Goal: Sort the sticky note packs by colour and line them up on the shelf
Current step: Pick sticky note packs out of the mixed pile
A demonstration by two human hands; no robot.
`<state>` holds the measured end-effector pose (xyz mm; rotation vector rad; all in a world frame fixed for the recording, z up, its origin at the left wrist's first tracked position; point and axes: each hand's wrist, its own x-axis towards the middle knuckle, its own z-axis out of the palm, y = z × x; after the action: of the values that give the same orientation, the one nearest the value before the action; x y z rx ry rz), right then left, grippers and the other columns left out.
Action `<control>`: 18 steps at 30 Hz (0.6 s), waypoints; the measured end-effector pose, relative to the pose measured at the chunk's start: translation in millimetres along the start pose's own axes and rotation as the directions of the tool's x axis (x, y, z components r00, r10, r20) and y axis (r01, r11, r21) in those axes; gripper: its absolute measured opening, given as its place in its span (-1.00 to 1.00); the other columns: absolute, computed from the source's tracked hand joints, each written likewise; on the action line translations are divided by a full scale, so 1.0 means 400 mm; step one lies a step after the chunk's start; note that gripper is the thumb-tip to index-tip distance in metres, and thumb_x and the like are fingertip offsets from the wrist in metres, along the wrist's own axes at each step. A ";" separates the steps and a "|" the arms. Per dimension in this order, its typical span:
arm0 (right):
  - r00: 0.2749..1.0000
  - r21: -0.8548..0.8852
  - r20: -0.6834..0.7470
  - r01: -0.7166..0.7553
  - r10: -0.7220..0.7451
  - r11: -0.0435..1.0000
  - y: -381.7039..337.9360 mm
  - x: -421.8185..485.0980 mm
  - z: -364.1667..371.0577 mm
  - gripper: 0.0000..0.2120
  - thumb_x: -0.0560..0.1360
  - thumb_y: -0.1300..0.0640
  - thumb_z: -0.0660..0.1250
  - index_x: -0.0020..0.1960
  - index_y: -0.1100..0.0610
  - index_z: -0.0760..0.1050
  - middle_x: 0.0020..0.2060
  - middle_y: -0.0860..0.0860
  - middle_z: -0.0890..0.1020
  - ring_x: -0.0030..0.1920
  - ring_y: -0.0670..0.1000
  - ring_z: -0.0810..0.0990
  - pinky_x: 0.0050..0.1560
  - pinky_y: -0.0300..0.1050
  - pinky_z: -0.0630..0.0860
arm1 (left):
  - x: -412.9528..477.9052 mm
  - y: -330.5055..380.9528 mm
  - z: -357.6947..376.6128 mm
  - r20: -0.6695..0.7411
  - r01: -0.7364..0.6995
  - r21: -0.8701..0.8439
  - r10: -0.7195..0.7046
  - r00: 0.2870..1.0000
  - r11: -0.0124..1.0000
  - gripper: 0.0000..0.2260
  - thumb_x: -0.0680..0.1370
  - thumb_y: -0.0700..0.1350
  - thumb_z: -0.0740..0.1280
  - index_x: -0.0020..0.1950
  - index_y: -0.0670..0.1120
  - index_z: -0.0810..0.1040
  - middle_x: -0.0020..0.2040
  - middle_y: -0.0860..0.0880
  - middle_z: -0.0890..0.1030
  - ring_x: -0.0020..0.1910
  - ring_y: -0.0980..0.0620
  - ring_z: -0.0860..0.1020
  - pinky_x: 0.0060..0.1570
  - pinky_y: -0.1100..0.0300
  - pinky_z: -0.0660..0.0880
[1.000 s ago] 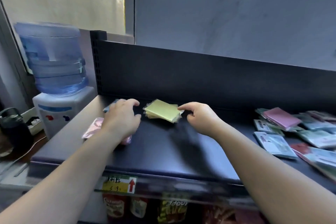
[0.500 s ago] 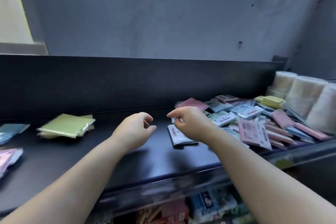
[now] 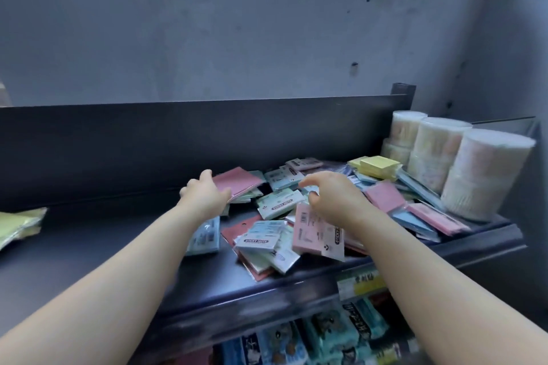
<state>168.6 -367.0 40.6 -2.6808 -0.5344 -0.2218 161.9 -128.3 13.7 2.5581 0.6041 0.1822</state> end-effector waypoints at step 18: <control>0.996 -0.211 -0.079 0.017 -0.035 0.977 0.042 0.073 0.002 -0.56 0.44 -0.22 0.16 0.20 -0.02 0.51 0.15 0.02 0.45 0.12 0.10 0.36 0.07 -0.02 0.39 | 0.017 0.005 0.015 -0.296 -0.078 -0.544 -0.104 0.950 0.835 -0.80 0.47 -0.22 0.33 0.09 -0.14 0.53 -0.05 -0.07 0.59 -0.07 -0.08 0.57 -0.16 0.12 0.52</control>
<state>202.2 -371.4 40.8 -2.8544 -0.5480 -0.4162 170.0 -129.6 9.5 1.9685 0.5790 0.6713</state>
